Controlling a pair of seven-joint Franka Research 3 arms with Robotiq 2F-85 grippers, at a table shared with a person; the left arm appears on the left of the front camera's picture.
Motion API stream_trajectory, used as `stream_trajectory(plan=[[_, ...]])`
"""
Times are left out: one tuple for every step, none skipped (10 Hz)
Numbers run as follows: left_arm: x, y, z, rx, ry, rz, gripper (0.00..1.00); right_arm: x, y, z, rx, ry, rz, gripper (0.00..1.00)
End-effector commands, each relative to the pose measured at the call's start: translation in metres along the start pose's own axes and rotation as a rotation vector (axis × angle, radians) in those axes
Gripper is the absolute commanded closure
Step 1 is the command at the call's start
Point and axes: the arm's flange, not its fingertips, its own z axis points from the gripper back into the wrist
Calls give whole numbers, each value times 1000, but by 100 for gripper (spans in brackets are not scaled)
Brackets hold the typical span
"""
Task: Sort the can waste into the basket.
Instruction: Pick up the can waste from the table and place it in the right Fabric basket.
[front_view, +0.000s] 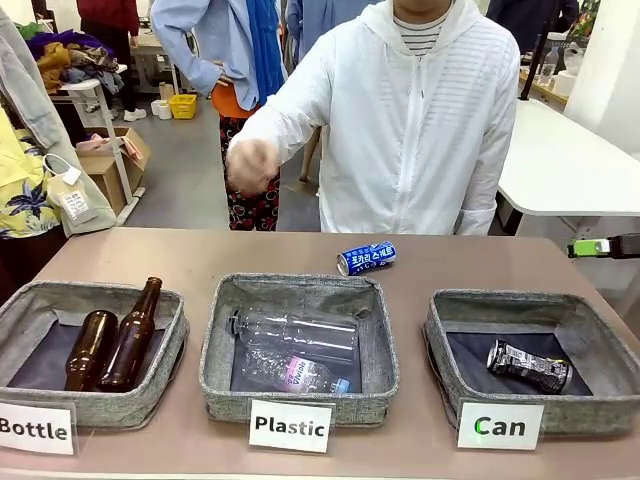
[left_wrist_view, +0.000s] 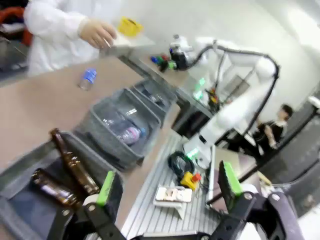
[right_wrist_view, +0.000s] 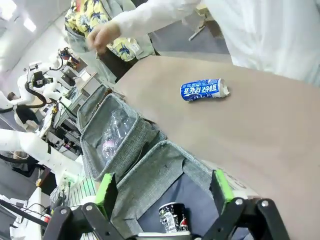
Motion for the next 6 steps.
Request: stream_trajectory(plan=[[6,4,-61,-54,179,-1,0,9,13,-21,-50,4,117,0],[2,12,-101,-88,265,22,0,28,21,-42,-111,88,264,0],[-10,18,-135,-116,357,38,0,49,27,-64,-136,147,395,0],[-21,24,-163,-133,394,53,0,70,32,-86,-154,198,477,0],[-33,30,-187,-120,403,36,0,90,34,-109,-186,238,552,0],[-46,35,-200,-139,445,41,0,107,35,-132,-197,286,649,0]])
